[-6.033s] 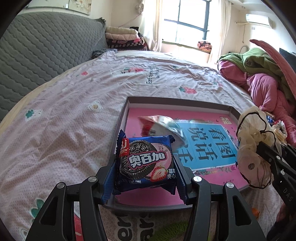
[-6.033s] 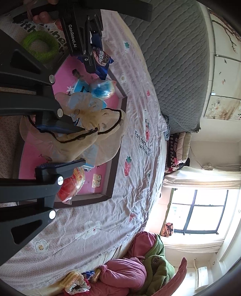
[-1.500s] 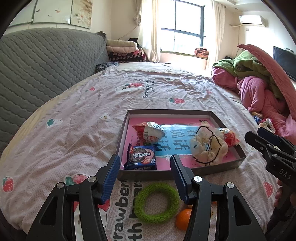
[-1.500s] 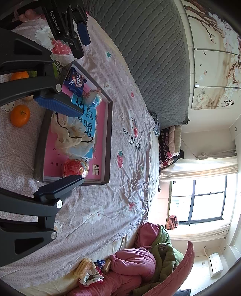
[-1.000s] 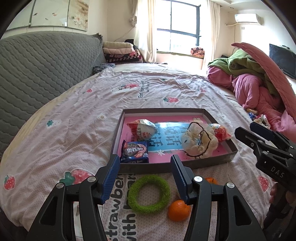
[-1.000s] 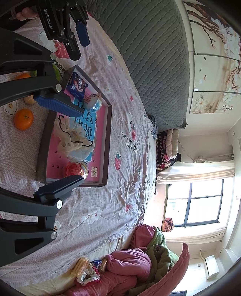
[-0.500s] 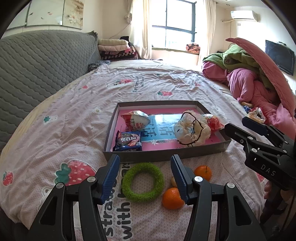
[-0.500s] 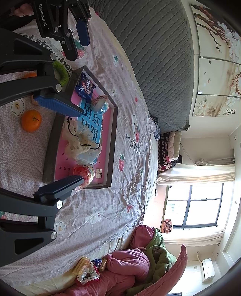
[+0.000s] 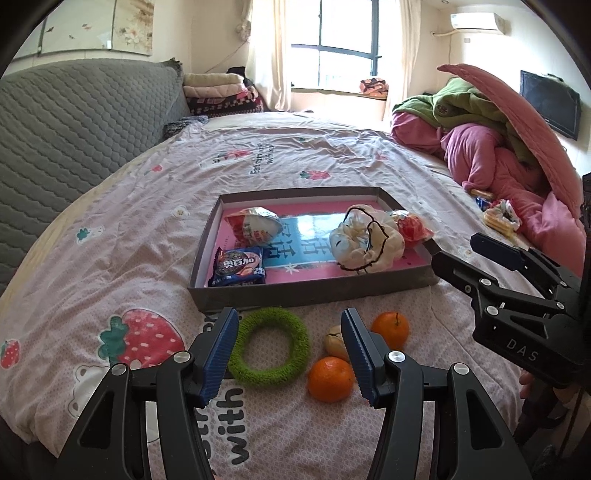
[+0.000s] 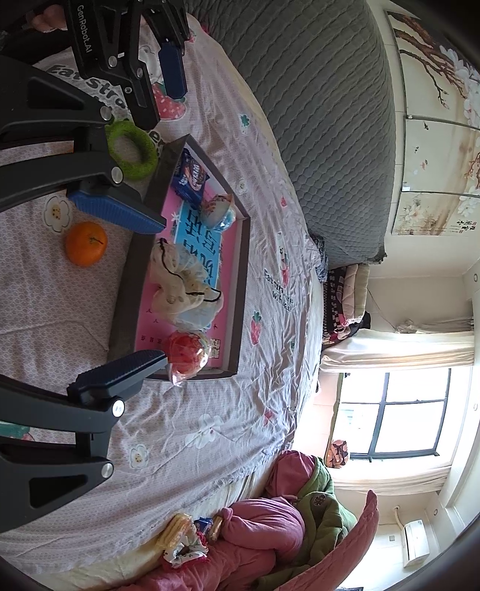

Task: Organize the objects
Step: 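Withdraw both open grippers from the tray toward the oranges on the sheet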

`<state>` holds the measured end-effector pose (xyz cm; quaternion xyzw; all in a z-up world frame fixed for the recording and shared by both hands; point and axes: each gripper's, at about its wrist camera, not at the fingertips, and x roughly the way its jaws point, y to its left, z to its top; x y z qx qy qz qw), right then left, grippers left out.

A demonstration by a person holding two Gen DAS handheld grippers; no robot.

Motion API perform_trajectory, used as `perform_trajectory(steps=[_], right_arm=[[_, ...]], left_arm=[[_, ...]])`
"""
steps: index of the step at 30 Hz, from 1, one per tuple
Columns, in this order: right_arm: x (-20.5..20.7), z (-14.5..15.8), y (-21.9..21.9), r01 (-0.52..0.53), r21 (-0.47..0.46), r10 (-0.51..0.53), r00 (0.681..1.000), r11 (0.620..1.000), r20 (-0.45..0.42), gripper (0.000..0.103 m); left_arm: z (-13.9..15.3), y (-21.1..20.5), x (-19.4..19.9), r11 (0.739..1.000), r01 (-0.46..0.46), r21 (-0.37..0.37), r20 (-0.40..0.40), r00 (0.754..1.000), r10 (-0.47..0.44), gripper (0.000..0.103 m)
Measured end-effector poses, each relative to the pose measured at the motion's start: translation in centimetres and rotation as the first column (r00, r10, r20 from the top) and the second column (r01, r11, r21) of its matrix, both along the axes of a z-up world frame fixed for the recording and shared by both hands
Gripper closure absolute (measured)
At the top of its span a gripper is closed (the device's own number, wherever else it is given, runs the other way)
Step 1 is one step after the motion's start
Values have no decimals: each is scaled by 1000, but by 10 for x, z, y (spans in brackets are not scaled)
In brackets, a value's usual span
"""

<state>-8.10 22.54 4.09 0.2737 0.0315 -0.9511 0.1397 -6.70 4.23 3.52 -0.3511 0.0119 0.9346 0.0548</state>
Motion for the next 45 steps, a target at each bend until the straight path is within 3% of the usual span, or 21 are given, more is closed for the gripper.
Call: perform_trajectory(steps=[27,30,45], right_arm=[[16,-10,-7,-30,21,29,999,999,18,38],[17,-10,-7,-33,21,32,999,999,17,38],[19,-10,-8,-43,19,42,999,999,19,34]], left_arm=[[-13,1,7,1000,4,12,57,998,-4,43],[-14,-1,7,1000,0,15,61,998,-1,37],[-18,-4,10,1000,-10,16,78,997,9,34]])
